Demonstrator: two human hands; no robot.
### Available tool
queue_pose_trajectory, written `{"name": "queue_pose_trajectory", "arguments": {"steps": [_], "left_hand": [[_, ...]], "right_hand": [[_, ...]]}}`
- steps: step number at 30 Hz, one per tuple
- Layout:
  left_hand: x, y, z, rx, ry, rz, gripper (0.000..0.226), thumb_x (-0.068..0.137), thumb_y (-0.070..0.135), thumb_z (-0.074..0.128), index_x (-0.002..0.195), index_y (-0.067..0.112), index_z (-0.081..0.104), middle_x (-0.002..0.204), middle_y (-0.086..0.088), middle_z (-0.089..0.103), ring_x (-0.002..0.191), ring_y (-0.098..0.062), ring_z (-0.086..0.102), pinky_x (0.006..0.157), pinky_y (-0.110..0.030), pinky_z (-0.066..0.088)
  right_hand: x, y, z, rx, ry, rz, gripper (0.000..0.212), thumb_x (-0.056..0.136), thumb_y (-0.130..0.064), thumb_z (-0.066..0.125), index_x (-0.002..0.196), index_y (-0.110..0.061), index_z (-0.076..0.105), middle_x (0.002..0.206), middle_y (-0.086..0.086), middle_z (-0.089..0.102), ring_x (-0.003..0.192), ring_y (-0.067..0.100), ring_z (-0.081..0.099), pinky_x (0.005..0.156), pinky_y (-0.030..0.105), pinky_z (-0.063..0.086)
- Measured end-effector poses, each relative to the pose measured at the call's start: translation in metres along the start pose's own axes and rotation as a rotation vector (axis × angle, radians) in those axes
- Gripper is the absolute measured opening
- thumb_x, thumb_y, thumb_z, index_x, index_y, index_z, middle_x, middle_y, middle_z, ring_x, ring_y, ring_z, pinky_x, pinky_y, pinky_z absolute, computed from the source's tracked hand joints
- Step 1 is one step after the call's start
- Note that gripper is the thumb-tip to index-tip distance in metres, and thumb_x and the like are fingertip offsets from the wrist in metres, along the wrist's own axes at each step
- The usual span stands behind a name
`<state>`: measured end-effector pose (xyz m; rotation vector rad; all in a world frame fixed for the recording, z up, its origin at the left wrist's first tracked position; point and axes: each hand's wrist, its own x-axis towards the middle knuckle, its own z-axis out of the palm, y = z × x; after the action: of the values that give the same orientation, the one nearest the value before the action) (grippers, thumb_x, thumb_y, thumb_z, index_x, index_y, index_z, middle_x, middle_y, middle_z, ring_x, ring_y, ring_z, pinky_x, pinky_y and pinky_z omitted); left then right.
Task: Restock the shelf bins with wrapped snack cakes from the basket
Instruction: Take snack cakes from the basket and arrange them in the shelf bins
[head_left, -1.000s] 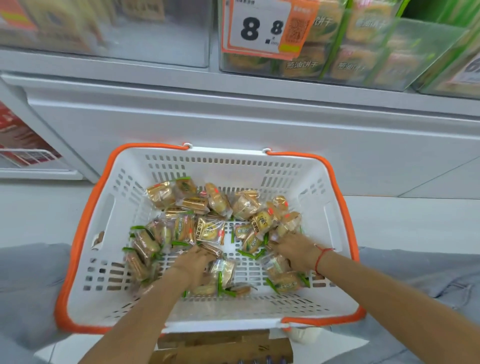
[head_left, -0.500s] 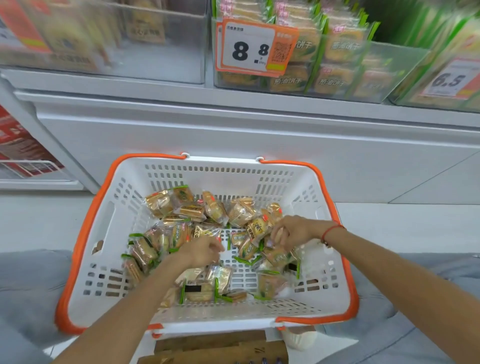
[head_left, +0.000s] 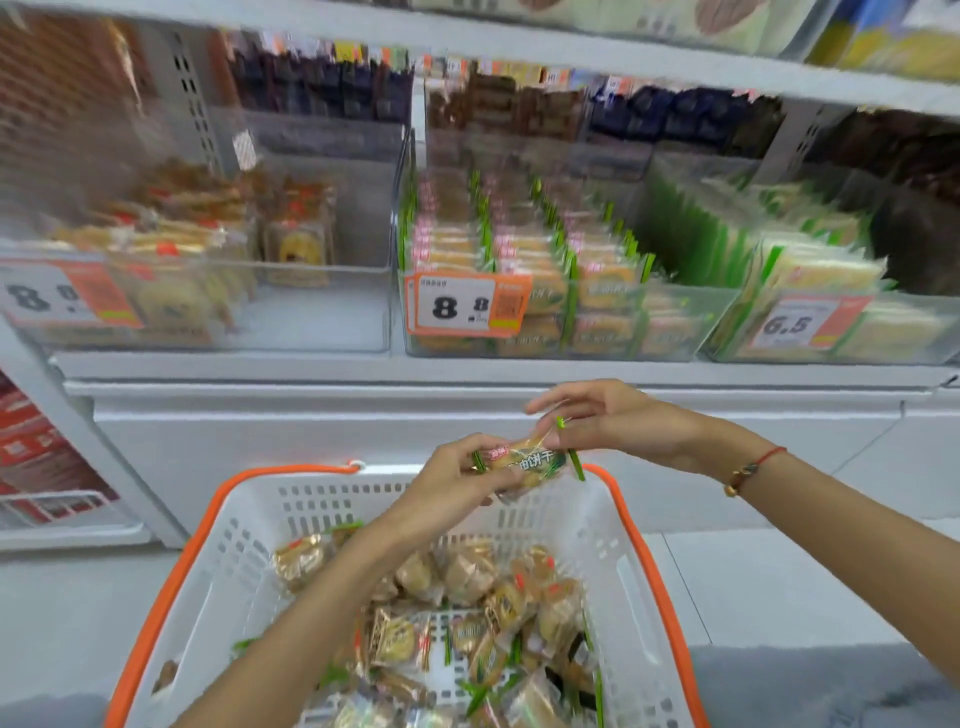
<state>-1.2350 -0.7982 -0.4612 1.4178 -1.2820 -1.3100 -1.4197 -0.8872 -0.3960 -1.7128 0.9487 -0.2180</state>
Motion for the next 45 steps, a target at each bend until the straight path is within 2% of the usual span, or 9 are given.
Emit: {"name": "queue_pose_trajectory", "arguments": {"steps": [6, 11, 16, 22, 26, 33, 37, 41, 45], "left_hand": [[0.025, 0.081, -0.004, 0.019, 0.056, 0.329, 0.017, 0.088, 0.013, 0.065, 0.104, 0.019, 0.063, 0.089, 0.008, 0.066, 0.076, 0.001, 0.060, 0.071, -0.012, 0.045], [0.078, 0.150, 0.002, 0.436, 0.183, 0.610, 0.020, 0.090, 0.022, 0.063, 0.111, 0.023, 0.066, 0.101, 0.010, 0.065, 0.088, -0.008, 0.058, 0.083, -0.030, 0.049], [0.112, 0.174, 0.010, 0.855, 0.218, 0.587, 0.020, 0.091, 0.034, 0.061, 0.111, 0.033, 0.065, 0.109, 0.016, 0.065, 0.108, -0.014, 0.056, 0.098, -0.037, 0.034], [0.116, 0.173, 0.013, 1.055, 0.241, 0.643, 0.027, 0.090, 0.036, 0.063, 0.117, 0.033, 0.060, 0.100, 0.010, 0.071, 0.091, -0.012, 0.063, 0.087, -0.031, 0.035], [0.111, 0.174, 0.007, 1.168, 0.270, 0.671, 0.026, 0.091, 0.035, 0.062, 0.117, 0.034, 0.063, 0.100, 0.008, 0.072, 0.096, -0.015, 0.064, 0.090, -0.032, 0.038], [0.095, 0.155, 0.014, 1.442, 0.251, 0.699, 0.042, 0.098, 0.028, 0.036, 0.137, 0.026, 0.050, 0.138, -0.001, 0.048, 0.127, -0.021, 0.040, 0.104, -0.036, 0.028], [0.084, 0.143, 0.020, 1.536, 0.221, 0.639, 0.062, 0.087, 0.040, 0.025, 0.138, 0.010, 0.042, 0.135, -0.011, 0.050, 0.127, -0.024, 0.042, 0.114, -0.036, 0.021], [0.083, 0.143, 0.018, 1.704, 0.188, 0.679, 0.084, 0.068, 0.044, 0.006, 0.129, 0.004, 0.047, 0.130, -0.011, 0.054, 0.120, -0.024, 0.047, 0.110, -0.038, 0.028], [0.085, 0.141, 0.014, 1.757, 0.157, 0.633, 0.070, 0.082, 0.043, 0.039, 0.140, 0.003, 0.036, 0.141, -0.012, 0.044, 0.131, -0.025, 0.038, 0.112, -0.039, 0.026]], "right_hand": [[-0.017, -0.046, -0.043, -0.064, 0.304, -0.202, 0.025, 0.087, -0.017, 0.067, 0.112, -0.015, 0.066, 0.098, 0.002, 0.070, 0.089, 0.007, 0.064, 0.071, 0.011, 0.049], [-0.022, -0.054, -0.081, -0.111, 0.703, -0.558, 0.022, 0.087, -0.008, 0.067, 0.100, -0.026, 0.065, 0.094, -0.008, 0.070, 0.085, 0.002, 0.066, 0.080, 0.016, 0.051], [-0.008, -0.033, -0.095, -0.257, 0.908, -0.543, 0.023, 0.088, -0.010, 0.067, 0.109, -0.019, 0.064, 0.095, -0.006, 0.069, 0.090, 0.008, 0.067, 0.084, 0.024, 0.054], [0.008, -0.017, -0.097, -0.243, 0.908, -0.476, 0.026, 0.089, -0.014, 0.065, 0.112, -0.025, 0.061, 0.102, -0.010, 0.065, 0.099, 0.007, 0.062, 0.087, 0.021, 0.052], [0.014, -0.011, -0.090, -0.482, 0.945, -0.492, 0.014, 0.091, -0.018, 0.063, 0.104, -0.019, 0.069, 0.104, -0.008, 0.064, 0.098, 0.006, 0.058, 0.088, 0.026, 0.049], [0.012, -0.006, -0.076, -0.944, 0.958, -0.487, 0.036, 0.090, -0.031, 0.041, 0.111, -0.015, 0.065, 0.111, 0.000, 0.060, 0.106, 0.018, 0.052, 0.094, 0.032, 0.036], [0.014, -0.003, -0.066, -1.060, 0.830, -0.383, 0.059, 0.091, -0.037, 0.025, 0.136, -0.008, 0.048, 0.137, 0.006, 0.052, 0.129, 0.021, 0.043, 0.111, 0.038, 0.026], [0.014, -0.006, -0.068, -1.064, 0.861, -0.387, 0.057, 0.088, -0.033, 0.028, 0.130, -0.008, 0.056, 0.127, 0.005, 0.060, 0.121, 0.022, 0.050, 0.109, 0.039, 0.030], [0.015, -0.002, -0.068, -1.110, 0.837, -0.378, 0.054, 0.088, -0.032, 0.032, 0.133, -0.012, 0.054, 0.131, 0.002, 0.058, 0.123, 0.020, 0.047, 0.109, 0.039, 0.029]]}}
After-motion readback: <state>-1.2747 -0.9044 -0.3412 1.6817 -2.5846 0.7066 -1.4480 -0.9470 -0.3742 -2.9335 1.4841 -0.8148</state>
